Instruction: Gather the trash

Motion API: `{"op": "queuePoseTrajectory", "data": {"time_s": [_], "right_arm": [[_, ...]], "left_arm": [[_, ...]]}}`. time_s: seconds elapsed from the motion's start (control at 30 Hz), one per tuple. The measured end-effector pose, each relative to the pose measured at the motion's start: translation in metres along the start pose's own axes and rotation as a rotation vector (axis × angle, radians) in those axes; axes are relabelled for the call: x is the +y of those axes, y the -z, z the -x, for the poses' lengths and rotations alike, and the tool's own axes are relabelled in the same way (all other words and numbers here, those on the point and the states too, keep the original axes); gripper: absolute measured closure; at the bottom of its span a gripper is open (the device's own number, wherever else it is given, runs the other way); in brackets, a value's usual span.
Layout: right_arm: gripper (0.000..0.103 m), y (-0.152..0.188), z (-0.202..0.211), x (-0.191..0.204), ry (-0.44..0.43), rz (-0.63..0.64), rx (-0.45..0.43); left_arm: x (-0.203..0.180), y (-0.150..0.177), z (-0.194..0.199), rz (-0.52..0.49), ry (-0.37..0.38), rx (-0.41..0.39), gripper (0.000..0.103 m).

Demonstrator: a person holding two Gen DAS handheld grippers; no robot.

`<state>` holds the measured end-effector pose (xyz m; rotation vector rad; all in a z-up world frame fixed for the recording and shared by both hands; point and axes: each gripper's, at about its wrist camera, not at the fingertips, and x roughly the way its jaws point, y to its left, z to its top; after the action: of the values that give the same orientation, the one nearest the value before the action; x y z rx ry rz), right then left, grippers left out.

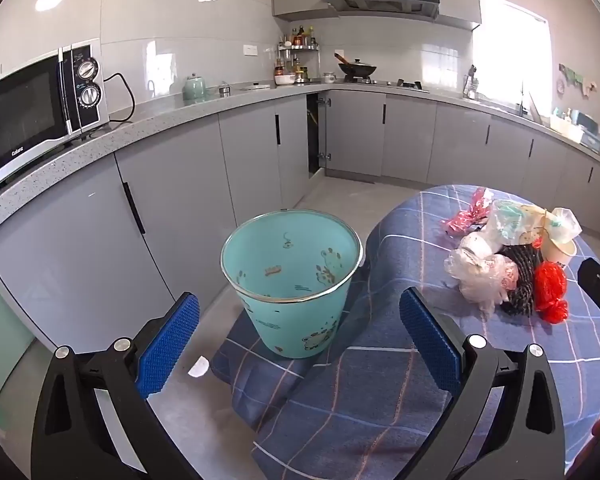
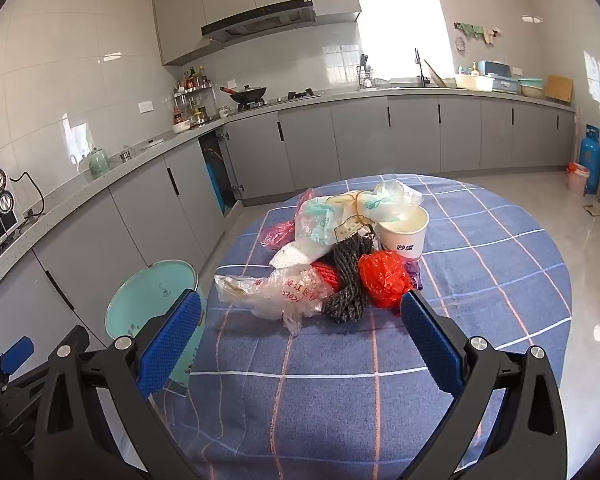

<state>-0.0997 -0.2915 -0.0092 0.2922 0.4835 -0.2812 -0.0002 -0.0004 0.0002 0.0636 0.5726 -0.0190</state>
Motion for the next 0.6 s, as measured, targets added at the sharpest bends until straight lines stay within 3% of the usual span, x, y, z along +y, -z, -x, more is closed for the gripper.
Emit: {"op": "queuePoseTrajectory", "data": {"time_s": [0.6], "right_arm": [[0.005,0.003,-0.013,-0.001,0.007,-0.012,0.053]], "left_arm": [[-0.004,0.003,0.002,-0.003,0.043,0.006,0.005]]}}
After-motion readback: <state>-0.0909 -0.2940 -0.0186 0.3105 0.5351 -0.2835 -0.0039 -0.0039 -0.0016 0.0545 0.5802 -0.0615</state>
